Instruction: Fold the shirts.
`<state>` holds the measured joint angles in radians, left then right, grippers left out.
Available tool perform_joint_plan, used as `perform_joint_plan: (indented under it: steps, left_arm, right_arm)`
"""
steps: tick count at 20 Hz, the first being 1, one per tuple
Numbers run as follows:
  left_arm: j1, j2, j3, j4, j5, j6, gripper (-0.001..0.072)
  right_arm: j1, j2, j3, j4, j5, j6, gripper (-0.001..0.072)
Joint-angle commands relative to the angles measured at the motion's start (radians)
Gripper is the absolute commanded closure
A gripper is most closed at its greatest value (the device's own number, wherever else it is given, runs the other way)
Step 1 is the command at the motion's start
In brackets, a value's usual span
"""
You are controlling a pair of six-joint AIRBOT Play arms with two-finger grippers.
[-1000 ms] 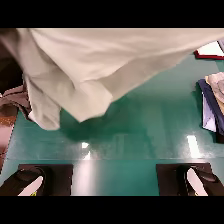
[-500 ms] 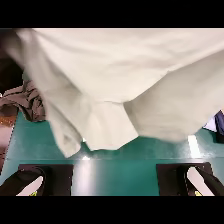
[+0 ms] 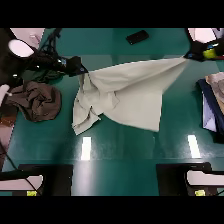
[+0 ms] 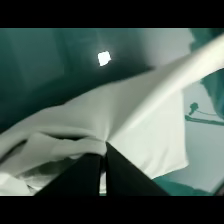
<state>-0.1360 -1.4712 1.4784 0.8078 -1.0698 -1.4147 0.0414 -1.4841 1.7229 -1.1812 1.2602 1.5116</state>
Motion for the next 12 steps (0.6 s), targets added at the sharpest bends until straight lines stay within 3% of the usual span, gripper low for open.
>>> perform_joint_plan:
  steps: [1,2,3,7,12]
  left_arm:
    - [0.051,-0.094,-0.013,0.002,0.052,0.008,0.0104]
    - [0.068,-0.094,0.004,0.003,0.013,0.009,0.0072]
    - [0.093,-0.094,0.031,0.017,-0.058,0.009,0.0106]
    - [0.111,-0.044,0.067,0.194,-0.336,0.071,0.0108]
    - [-0.113,0.188,-0.243,0.547,-0.195,0.050,0.0107]
  right_arm:
    - [0.021,-0.120,-0.021,-0.040,-0.124,0.006,0.0567]
    - [0.015,-0.129,-0.021,-0.040,-0.118,0.006,0.0265]
    - [0.006,-0.129,-0.021,-0.041,-0.096,0.006,0.0226]
    - [-0.031,-0.045,-0.037,-0.042,0.061,-0.026,0.0233]
    - [-0.030,0.172,-0.243,-0.043,0.021,-0.040,0.0234]
